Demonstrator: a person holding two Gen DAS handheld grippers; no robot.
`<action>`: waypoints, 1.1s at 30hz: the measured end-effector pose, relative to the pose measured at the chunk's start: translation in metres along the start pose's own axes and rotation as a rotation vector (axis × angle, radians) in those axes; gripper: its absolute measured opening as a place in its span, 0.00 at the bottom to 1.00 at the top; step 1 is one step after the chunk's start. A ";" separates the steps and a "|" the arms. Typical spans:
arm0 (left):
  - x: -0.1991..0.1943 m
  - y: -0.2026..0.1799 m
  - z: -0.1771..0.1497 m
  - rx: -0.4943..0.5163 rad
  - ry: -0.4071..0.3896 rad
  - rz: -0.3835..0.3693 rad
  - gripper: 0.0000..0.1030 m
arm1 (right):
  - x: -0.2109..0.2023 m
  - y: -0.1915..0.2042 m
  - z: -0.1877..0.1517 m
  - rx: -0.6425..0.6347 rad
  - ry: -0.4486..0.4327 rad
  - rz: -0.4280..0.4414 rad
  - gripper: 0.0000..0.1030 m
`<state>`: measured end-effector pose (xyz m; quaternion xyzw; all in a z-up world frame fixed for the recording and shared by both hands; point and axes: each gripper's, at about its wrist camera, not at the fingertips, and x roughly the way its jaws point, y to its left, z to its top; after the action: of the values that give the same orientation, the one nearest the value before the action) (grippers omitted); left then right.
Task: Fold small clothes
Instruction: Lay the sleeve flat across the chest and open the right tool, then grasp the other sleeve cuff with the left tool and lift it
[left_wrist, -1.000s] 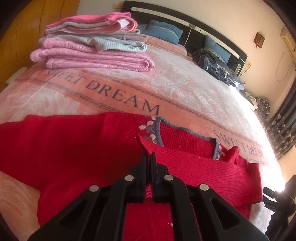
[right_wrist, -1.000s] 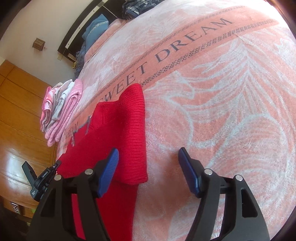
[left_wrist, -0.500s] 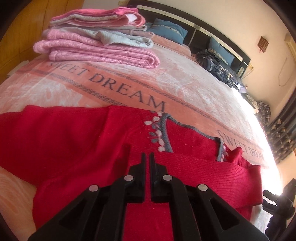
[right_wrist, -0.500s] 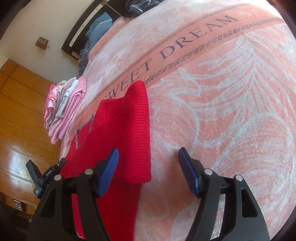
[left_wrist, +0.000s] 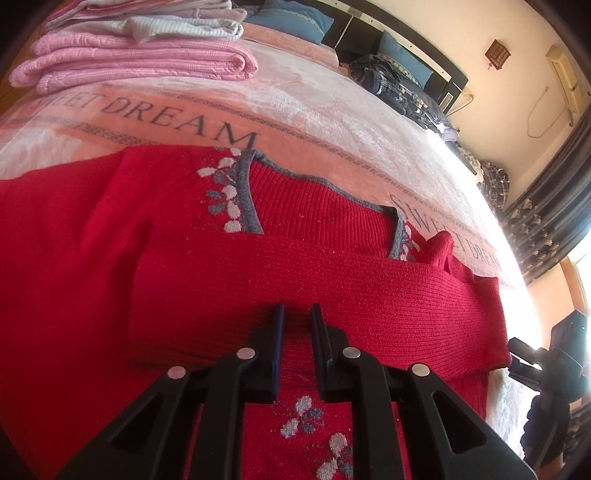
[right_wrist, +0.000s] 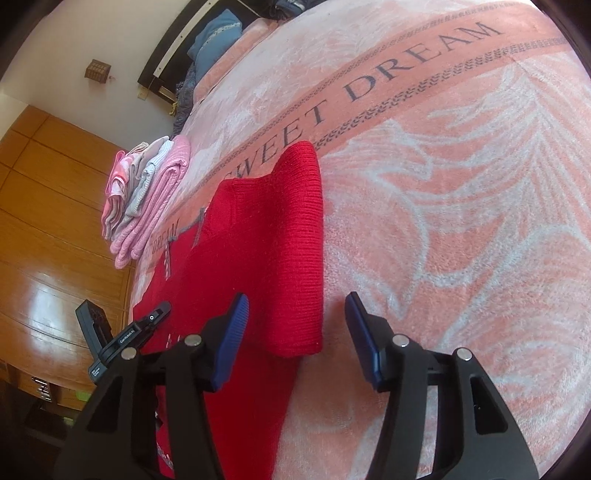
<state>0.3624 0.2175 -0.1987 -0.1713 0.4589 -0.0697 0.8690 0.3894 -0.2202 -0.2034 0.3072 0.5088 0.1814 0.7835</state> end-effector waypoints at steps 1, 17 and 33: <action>0.001 -0.003 -0.001 0.020 -0.005 0.013 0.15 | 0.003 -0.001 0.001 0.008 0.006 0.011 0.51; 0.000 -0.006 -0.002 0.056 -0.005 0.026 0.17 | 0.014 0.006 -0.012 -0.017 0.077 -0.189 0.11; -0.074 0.042 0.029 0.012 -0.073 0.049 0.44 | -0.013 0.051 -0.007 -0.047 -0.042 -0.022 0.25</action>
<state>0.3424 0.2838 -0.1416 -0.1573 0.4303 -0.0448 0.8877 0.3792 -0.1879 -0.1623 0.2870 0.4909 0.1783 0.8031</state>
